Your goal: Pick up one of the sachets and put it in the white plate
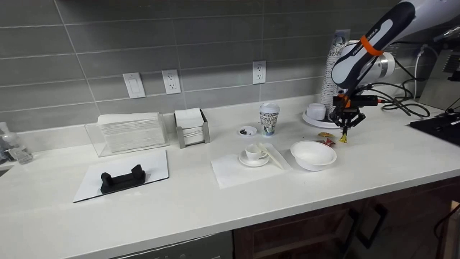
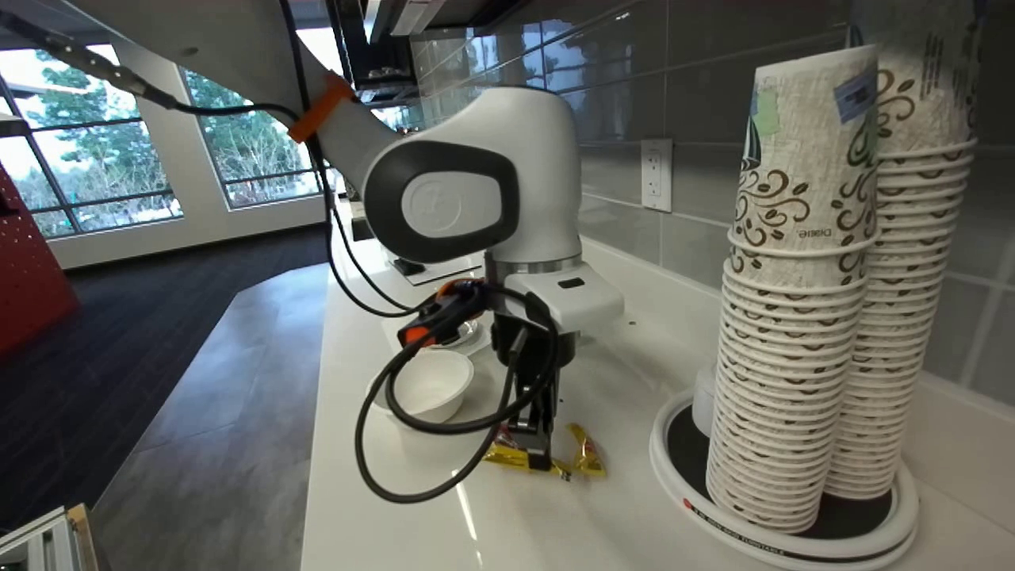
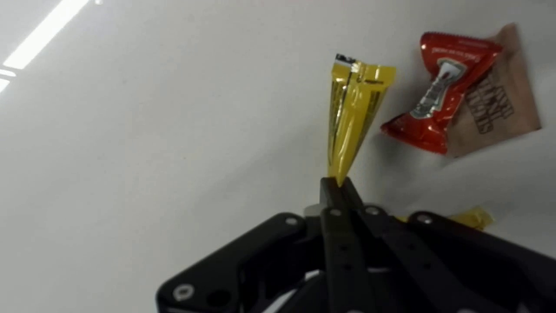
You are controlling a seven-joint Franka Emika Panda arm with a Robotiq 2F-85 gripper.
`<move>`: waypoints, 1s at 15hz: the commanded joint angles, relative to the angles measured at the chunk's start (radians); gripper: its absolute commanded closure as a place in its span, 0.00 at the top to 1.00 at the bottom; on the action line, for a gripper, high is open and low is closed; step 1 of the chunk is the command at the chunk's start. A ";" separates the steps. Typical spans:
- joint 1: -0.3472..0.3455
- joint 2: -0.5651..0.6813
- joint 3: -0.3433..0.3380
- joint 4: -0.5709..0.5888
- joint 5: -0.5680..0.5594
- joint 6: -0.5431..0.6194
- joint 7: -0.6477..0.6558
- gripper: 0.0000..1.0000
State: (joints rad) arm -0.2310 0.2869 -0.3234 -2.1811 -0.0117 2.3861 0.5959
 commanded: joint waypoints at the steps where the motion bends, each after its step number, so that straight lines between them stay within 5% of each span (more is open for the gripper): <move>1: -0.014 -0.171 0.003 -0.116 0.027 -0.092 -0.141 0.00; 5: -0.005 -0.333 0.030 -0.253 0.084 -0.149 -0.168 0.00; 12: 0.108 -0.564 0.179 -0.536 0.545 0.056 -0.127 0.00; 13: 0.064 -0.483 0.155 -0.443 0.444 -0.033 -0.153 0.01; 15: 0.098 -0.520 0.187 -0.497 0.509 0.024 -0.136 0.01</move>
State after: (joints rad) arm -0.1229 -0.2332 -0.1463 -2.6799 0.4970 2.4145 0.4612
